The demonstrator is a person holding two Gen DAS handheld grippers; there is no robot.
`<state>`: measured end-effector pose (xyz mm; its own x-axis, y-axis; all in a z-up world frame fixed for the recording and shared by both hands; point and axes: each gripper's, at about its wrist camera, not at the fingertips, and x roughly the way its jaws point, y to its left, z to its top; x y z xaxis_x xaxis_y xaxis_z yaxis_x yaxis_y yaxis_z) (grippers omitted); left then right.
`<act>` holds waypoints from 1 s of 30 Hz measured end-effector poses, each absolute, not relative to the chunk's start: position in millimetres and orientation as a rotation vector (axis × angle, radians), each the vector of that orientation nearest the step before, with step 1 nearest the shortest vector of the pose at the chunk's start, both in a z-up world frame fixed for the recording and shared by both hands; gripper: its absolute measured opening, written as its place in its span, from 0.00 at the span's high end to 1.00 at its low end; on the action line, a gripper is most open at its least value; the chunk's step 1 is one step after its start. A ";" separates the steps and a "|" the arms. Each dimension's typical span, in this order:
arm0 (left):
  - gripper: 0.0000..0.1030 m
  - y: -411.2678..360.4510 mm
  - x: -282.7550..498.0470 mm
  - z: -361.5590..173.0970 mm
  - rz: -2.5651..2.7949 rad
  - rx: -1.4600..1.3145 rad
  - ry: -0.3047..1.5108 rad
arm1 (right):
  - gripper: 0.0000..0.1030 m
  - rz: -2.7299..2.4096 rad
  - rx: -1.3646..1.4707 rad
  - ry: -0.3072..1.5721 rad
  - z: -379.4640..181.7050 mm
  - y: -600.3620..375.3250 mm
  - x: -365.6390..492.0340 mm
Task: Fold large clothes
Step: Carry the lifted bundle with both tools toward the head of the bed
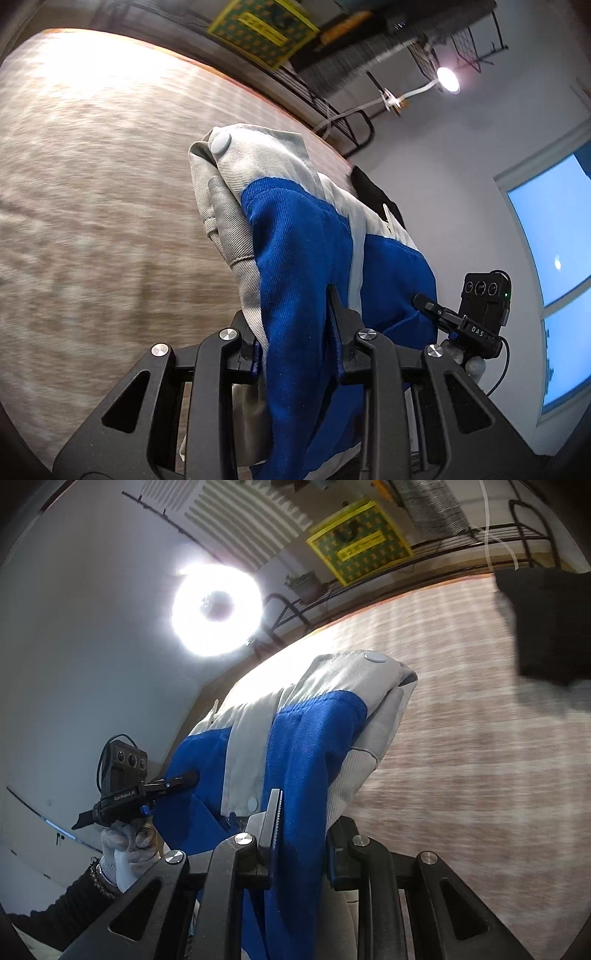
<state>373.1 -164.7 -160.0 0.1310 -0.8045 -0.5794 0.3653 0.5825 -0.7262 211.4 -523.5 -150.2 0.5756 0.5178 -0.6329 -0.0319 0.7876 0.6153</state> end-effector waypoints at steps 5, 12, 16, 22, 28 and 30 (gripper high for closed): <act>0.75 -218.3 370.9 -150.6 -0.958 -0.450 1.146 | 0.83 0.297 0.601 0.875 -135.9 -565.3 187.1; 0.75 -288.2 370.0 -148.6 -1.030 -0.454 1.142 | 0.83 0.220 0.583 0.836 -115.3 -617.2 151.2; 0.75 -329.0 368.9 -147.3 -1.065 -0.445 1.141 | 0.83 0.177 0.572 0.824 -107.7 -644.0 133.5; 0.75 -397.1 374.8 -141.3 -1.123 -0.442 1.120 | 0.83 0.107 0.564 0.789 -101.5 -691.7 124.0; 0.75 -462.8 388.5 -131.2 -1.179 -0.432 1.076 | 0.83 0.043 0.545 0.744 -86.1 -742.8 132.4; 0.75 -485.8 392.9 -125.6 -1.195 -0.421 1.049 | 0.83 0.023 0.531 0.721 -76.6 -761.0 138.4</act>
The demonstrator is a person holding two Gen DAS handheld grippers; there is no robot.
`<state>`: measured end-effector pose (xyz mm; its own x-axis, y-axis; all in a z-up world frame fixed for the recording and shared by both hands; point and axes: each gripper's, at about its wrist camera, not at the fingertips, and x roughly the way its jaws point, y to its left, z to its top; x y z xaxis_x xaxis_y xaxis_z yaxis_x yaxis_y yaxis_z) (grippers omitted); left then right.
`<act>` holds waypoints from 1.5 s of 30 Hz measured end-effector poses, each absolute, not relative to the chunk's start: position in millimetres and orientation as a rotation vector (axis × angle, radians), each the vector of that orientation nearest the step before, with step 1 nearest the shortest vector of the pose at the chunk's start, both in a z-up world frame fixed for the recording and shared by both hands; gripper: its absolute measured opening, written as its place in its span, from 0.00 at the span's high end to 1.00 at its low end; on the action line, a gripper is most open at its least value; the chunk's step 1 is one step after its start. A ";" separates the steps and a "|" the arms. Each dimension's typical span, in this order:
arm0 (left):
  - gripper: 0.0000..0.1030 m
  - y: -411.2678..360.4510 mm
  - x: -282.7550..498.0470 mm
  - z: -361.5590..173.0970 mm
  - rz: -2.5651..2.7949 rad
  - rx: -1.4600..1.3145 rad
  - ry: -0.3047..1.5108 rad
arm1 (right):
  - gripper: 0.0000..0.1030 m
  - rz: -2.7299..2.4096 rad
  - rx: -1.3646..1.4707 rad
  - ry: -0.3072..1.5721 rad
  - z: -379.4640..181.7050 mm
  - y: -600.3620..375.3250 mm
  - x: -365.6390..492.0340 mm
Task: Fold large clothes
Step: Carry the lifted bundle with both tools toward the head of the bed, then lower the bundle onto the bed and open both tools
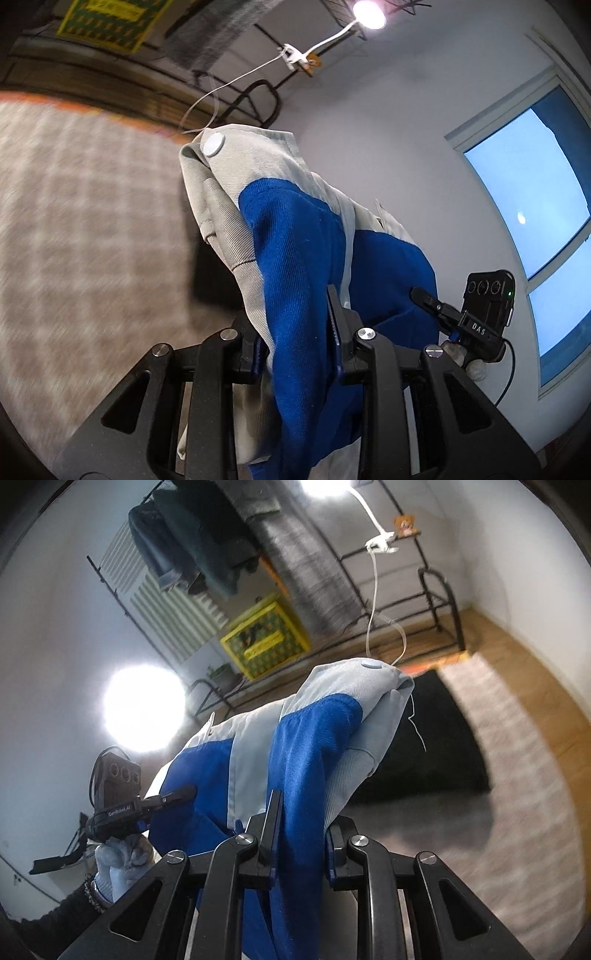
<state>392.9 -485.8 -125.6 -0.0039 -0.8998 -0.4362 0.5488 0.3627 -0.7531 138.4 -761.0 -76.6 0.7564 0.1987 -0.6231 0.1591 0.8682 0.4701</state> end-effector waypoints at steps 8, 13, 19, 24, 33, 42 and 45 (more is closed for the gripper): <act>0.75 -556.8 421.1 -117.6 -1.201 -0.421 0.971 | 0.84 -0.027 0.504 0.637 -62.0 -822.2 179.5; 0.75 -589.4 443.4 -120.9 -1.191 -0.416 0.937 | 0.84 -0.042 0.469 0.629 -65.9 -848.0 217.1; 0.75 -606.8 466.7 -158.1 -1.105 -0.368 0.988 | 0.84 -0.066 0.466 0.631 -93.5 -873.2 247.4; 0.71 -604.2 485.3 -189.7 -1.027 -0.383 1.067 | 0.78 -0.232 0.374 0.748 -129.6 -884.4 265.5; 0.65 -617.1 469.9 -176.6 -0.970 -0.224 1.031 | 0.65 -0.410 0.313 0.872 -159.6 -889.8 272.7; 0.65 -582.7 442.0 -131.1 -0.972 -0.185 0.957 | 0.63 -0.428 0.309 0.763 -103.5 -872.7 236.6; 0.65 -568.2 425.0 -101.5 -0.993 -0.172 0.907 | 0.63 -0.429 0.293 0.748 -80.4 -858.5 225.7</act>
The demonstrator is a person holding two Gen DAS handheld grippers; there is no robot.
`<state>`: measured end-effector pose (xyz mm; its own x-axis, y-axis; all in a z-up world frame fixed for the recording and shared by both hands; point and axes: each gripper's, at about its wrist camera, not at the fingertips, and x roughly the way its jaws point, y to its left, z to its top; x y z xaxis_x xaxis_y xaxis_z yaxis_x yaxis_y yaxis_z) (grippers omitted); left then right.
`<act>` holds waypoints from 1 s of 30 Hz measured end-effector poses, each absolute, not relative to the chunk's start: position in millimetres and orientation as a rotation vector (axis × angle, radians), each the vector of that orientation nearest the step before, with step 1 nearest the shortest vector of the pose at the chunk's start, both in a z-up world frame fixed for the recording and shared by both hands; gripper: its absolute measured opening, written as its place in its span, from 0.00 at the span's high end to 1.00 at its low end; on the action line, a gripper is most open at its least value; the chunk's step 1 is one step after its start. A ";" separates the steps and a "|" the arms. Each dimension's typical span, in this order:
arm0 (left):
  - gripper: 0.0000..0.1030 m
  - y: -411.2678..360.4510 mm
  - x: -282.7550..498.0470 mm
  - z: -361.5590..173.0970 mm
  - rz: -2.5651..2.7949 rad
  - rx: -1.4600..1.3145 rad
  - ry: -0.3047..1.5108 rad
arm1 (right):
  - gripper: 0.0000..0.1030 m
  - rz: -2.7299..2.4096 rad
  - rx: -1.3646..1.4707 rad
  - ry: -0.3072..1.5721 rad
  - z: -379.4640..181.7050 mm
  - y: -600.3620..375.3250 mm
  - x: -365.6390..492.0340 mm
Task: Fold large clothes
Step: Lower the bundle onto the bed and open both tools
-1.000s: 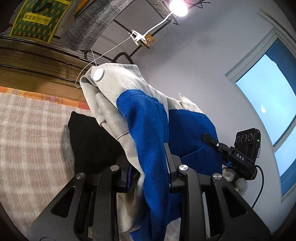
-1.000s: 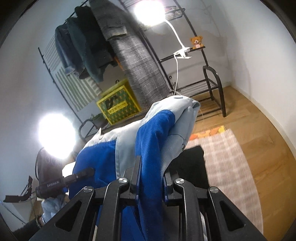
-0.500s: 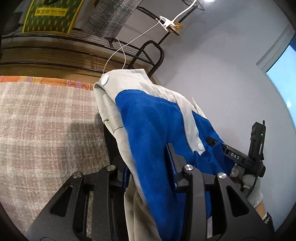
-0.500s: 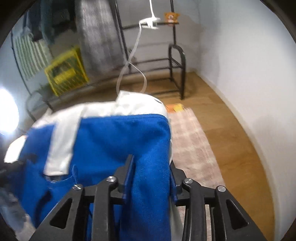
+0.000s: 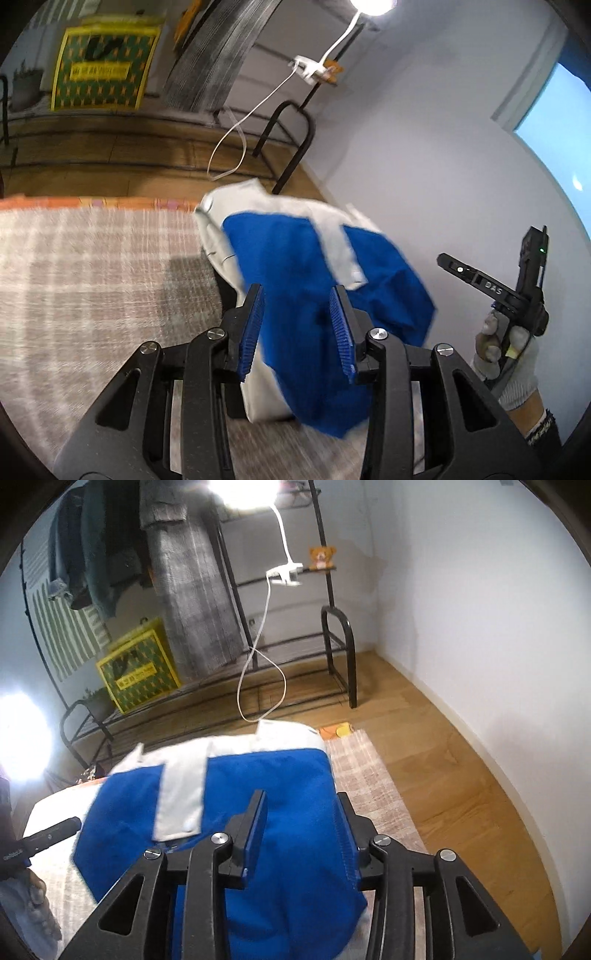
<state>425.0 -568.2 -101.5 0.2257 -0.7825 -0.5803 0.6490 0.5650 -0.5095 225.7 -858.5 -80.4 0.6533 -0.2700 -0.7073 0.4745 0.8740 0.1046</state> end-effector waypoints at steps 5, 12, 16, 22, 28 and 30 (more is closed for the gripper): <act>0.65 -541.5 392.1 -51.7 -1.028 -0.182 0.842 | 0.63 -0.411 0.284 0.708 -38.2 -829.8 204.0; 0.65 -505.5 337.2 15.8 -1.054 -0.156 0.746 | 0.63 -0.395 0.251 0.646 29.5 -786.4 163.9; 0.65 -481.0 304.7 50.0 -1.071 -0.146 0.695 | 0.63 -0.390 0.233 0.608 71.0 -759.4 133.1; 0.65 -441.5 258.0 94.7 -1.090 -0.135 0.623 | 0.63 -0.387 0.213 0.562 117.5 -724.5 90.6; 0.65 -402.2 209.2 139.9 -1.101 -0.135 0.545 | 0.63 -0.389 0.174 0.519 162.6 -684.5 43.8; 0.65 -388.5 191.7 153.3 -1.106 -0.137 0.522 | 0.63 -0.392 0.160 0.504 175.6 -671.3 29.3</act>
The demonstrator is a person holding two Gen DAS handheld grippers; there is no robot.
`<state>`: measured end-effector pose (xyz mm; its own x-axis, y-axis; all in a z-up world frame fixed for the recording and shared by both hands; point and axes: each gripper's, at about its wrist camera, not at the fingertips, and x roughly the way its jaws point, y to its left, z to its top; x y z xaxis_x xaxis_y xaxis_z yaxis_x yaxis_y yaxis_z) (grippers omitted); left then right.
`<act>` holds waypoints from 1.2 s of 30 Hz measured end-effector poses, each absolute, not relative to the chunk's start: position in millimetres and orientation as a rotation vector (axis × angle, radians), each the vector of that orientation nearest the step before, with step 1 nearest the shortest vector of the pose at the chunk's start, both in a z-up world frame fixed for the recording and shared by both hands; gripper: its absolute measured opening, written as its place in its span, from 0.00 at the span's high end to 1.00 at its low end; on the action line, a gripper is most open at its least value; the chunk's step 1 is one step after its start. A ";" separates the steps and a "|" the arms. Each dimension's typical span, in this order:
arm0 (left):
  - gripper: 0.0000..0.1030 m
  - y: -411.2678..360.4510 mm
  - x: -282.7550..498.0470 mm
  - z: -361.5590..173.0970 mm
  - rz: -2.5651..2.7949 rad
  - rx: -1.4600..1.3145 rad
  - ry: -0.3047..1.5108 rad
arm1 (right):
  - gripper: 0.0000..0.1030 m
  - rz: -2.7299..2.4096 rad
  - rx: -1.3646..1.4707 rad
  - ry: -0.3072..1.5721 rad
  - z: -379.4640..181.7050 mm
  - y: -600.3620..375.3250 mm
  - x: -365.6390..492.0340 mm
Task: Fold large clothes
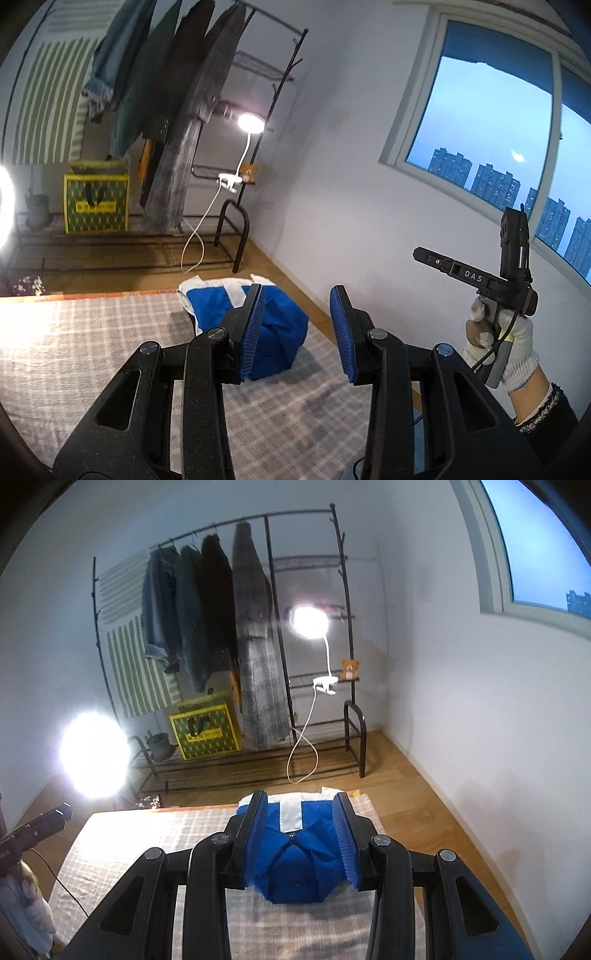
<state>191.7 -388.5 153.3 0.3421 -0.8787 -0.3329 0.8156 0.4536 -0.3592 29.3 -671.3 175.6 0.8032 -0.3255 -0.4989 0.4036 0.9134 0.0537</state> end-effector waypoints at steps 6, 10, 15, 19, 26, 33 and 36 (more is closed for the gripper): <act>0.65 -354.7 140.3 179.6 -1.118 -0.108 0.457 | 0.63 -0.391 0.131 0.455 213.5 -631.0 -20.0; 0.65 -334.4 110.5 187.5 -1.123 -0.089 0.426 | 0.63 -0.387 0.116 0.437 225.5 -607.1 -46.5; 0.65 -310.0 79.8 192.9 -1.128 -0.073 0.409 | 0.63 -0.376 0.106 0.419 234.6 -578.6 -79.5; 0.65 -290.8 53.6 199.4 -1.130 -0.060 0.386 | 0.63 -0.360 0.100 0.402 240.2 -559.1 -99.8; 0.65 -262.8 14.0 208.5 -1.113 -0.027 0.328 | 0.63 -0.352 0.071 0.387 252.2 -526.1 -128.4; 0.63 -246.6 0.0 189.9 -1.093 -0.002 0.345 | 0.45 -0.375 0.056 0.407 241.1 -502.6 -141.2; 0.56 -242.0 -5.9 173.8 -1.086 0.022 0.351 | 0.38 -0.379 0.076 0.410 231.5 -498.8 -141.5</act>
<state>-5.9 -242.0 173.8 0.4162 -0.8617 -0.2903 0.8686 0.4712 -0.1533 -141.5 -498.9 231.5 0.8483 -0.3437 -0.4027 0.3742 0.9273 -0.0031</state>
